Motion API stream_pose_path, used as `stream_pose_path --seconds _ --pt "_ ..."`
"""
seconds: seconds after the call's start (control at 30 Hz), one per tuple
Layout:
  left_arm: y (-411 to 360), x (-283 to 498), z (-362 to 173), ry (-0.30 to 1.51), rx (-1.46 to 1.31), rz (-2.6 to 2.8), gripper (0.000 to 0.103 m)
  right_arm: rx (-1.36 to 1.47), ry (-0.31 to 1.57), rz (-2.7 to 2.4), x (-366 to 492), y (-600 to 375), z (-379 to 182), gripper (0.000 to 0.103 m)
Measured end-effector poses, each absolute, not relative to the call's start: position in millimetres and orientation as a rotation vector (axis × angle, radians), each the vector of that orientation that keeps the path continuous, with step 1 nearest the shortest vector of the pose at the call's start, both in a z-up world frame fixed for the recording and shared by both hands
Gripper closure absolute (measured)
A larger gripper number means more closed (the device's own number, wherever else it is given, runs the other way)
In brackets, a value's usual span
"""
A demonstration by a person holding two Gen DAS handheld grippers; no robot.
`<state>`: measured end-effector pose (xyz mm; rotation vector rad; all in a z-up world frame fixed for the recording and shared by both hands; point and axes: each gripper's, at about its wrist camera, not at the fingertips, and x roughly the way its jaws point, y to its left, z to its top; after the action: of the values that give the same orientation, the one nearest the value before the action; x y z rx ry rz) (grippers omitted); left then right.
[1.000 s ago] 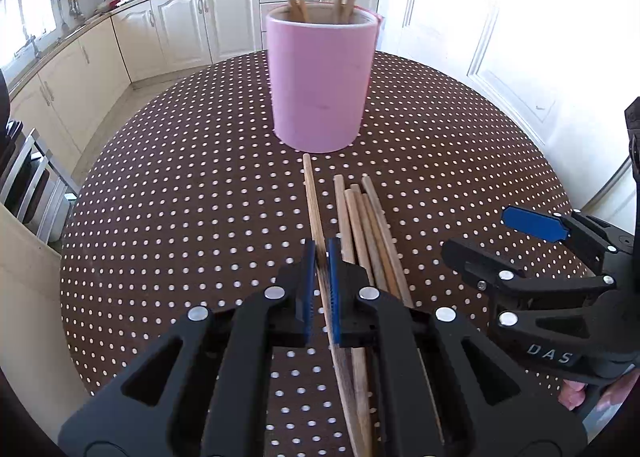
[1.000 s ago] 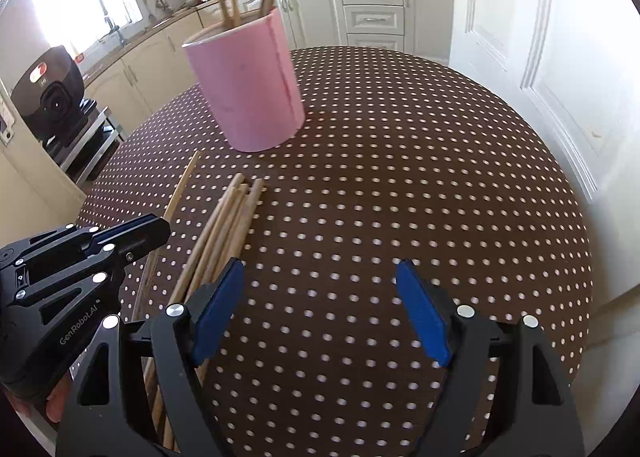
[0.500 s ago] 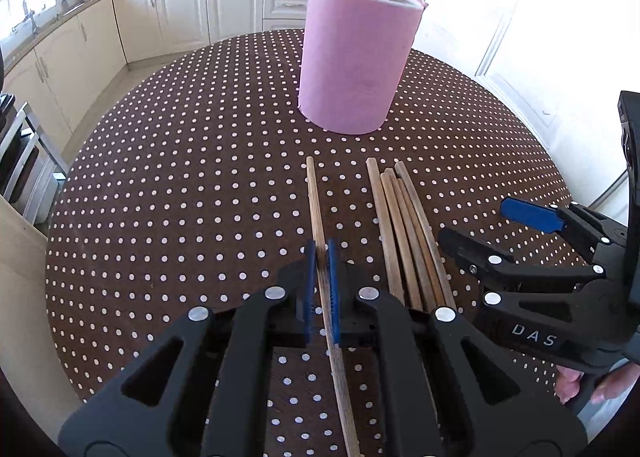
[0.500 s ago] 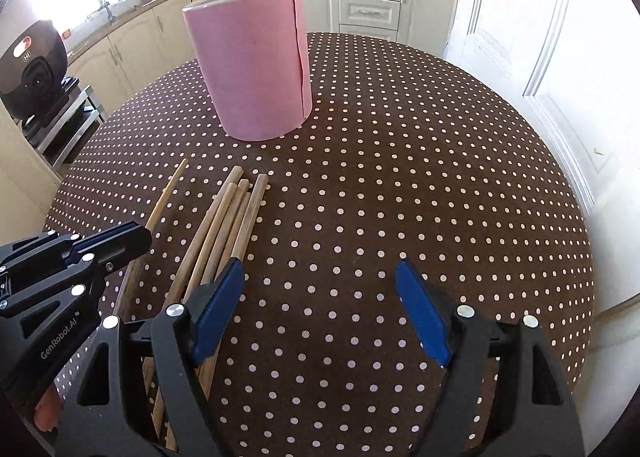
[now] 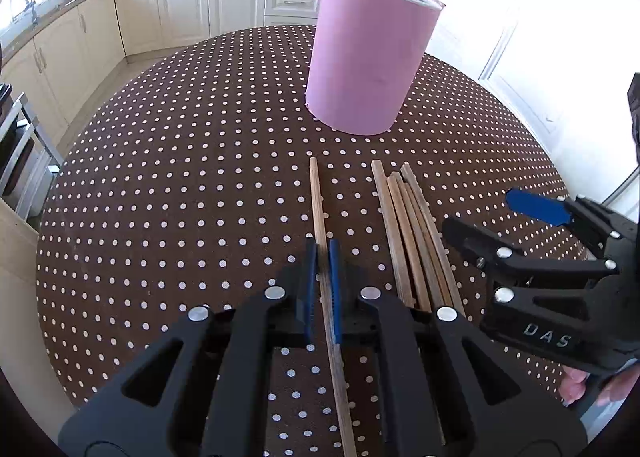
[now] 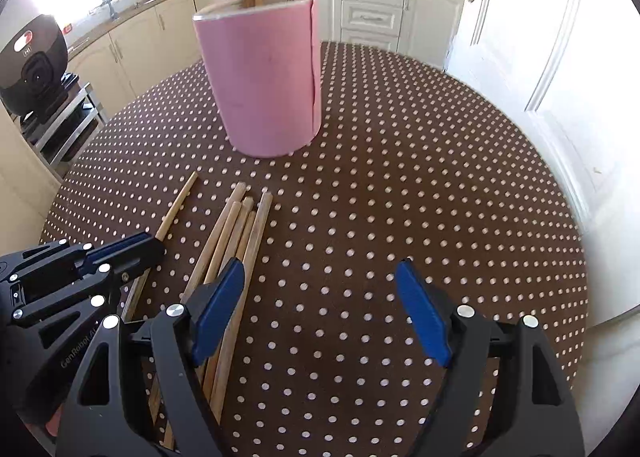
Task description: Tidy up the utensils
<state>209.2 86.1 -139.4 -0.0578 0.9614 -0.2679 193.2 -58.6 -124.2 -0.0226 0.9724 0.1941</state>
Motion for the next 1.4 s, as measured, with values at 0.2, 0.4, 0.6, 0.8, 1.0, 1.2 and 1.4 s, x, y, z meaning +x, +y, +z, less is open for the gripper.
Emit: stream_pose_path --seconds 0.2,0.4,0.6,0.8,1.0,1.2,1.4 --pt "95 211 -141 0.961 -0.076 -0.279 0.095 -0.026 0.983 0.185 194 -55 -129 0.028" --pt "92 210 -144 0.963 -0.059 -0.269 0.095 -0.059 0.98 0.191 185 -45 -129 0.028" --pt "83 213 -144 0.967 -0.038 -0.255 0.095 -0.045 0.989 0.228 188 -45 -129 0.044" --pt "74 212 -145 0.962 -0.029 -0.243 0.096 -0.019 1.007 0.252 189 -49 -128 0.053" --pt "71 211 -145 0.964 -0.024 -0.245 0.096 -0.055 1.007 0.25 183 -45 -125 0.056" --pt "75 213 -145 0.969 -0.045 -0.245 0.096 -0.135 0.999 0.253 186 -25 -128 0.077" --pt "77 212 -144 0.969 -0.053 -0.239 0.096 -0.153 0.98 0.258 181 -25 -128 0.098"
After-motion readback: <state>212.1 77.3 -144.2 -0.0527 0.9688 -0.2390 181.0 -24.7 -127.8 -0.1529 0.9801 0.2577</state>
